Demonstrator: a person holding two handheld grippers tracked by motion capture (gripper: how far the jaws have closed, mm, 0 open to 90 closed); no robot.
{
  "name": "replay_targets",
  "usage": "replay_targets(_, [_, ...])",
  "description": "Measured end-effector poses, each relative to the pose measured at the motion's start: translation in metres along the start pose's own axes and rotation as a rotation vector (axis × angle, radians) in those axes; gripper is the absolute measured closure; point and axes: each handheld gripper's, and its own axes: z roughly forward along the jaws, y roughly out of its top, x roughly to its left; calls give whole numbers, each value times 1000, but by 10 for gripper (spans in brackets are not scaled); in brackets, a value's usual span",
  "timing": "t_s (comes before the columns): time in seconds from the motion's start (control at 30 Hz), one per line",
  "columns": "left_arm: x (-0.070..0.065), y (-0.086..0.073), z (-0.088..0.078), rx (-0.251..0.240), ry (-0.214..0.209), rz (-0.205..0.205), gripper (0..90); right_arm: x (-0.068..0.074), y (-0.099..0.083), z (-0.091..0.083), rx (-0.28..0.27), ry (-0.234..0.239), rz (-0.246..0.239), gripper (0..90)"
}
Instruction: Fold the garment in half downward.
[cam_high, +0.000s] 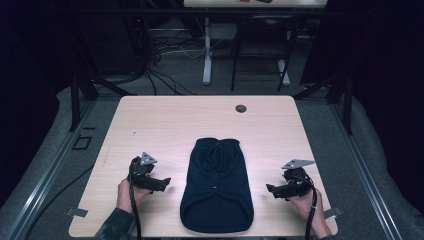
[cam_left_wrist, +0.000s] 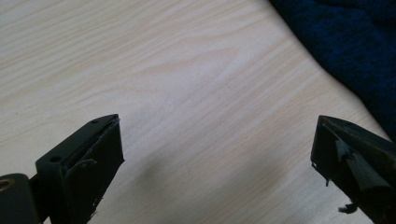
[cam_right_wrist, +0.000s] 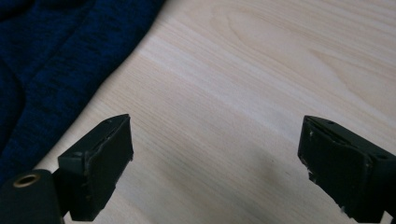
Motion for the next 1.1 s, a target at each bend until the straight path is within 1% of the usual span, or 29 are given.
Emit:
replay_targets(0.03, [-1, 4, 2, 9, -15, 7, 24, 0, 4, 0, -5, 9, -4, 105])
replay_targets(0.07, [-1, 4, 2, 9, -15, 7, 23, 0, 4, 0, -5, 9, -4, 105])
replay_targets(0.1, [-1, 9, 5, 8, -24, 15, 23, -1, 8, 1, -5, 20, -7, 114])
replay_targets(0.13, [-1, 12, 5, 9, -29, 17, 23, -1, 9, 1, -10, 17, -10, 128])
replay_targets(0.23, [-1, 17, 7, 4, -26, 25, 23, -2, 12, 3, -9, 25, -15, 129])
replay_targets(0.3, [-1, 26, 11, 11, -47, 27, 21, -3, 18, 6, -2, 30, -16, 123])
replay_targets(0.33, [-1, 26, 11, 11, -47, 27, 20, -3, 18, 6, -2, 30, -16, 123])
replay_targets(0.37, [-2, 29, 12, 14, -49, 32, 22, -4, 22, 8, -1, 37, -17, 120])
replay_targets(0.4, [-2, 32, 14, 14, -45, 41, 22, -4, 22, 8, -1, 37, -17, 120])
replay_targets(0.47, [-3, 38, 16, 16, -65, 33, 19, -4, 26, 11, 6, 44, -22, 116])
replay_targets(0.5, [-3, 43, 18, 16, -69, 41, 18, -3, 30, 13, 2, 48, -23, 110])
replay_targets(0.57, [-3, 45, 20, 16, -69, 41, 14, -2, 35, 16, 6, 50, -26, 105])
replay_targets(0.63, [-4, 49, 23, 17, -83, 35, 14, -2, 37, 17, 9, 58, -32, 102])
replay_targets(0.77, [-7, 60, 29, 22, -96, 45, 7, 0, 47, 24, 18, 71, -43, 92])
replay_targets(0.83, [-8, 63, 31, 23, -102, 42, 3, 1, 50, 25, 21, 73, -46, 88])
replay_targets(0.87, [-9, 67, 33, 22, -110, 46, 3, 2, 55, 28, 27, 85, -50, 84])
replay_targets(0.9, [-9, 67, 33, 22, -110, 46, 3, 3, 57, 30, 26, 88, -55, 80])
replay_targets(0.93, [-9, 70, 35, 20, -112, 44, 3, 3, 57, 30, 26, 88, -55, 80])
replay_targets(0.97, [-10, 74, 38, 22, -119, 46, 2, 4, 62, 33, 31, 93, -57, 75])
replay_targets(1.0, [-10, 74, 38, 22, -119, 46, 1, 4, 62, 33, 31, 93, -57, 75])
replay_targets(1.03, [-11, 76, 40, 24, -124, 42, 1, 4, 66, 37, 33, 106, -52, 72])
replay_targets(1.1, [-12, 82, 45, 29, -137, 41, 1, 4, 71, 40, 41, 108, -54, 71])
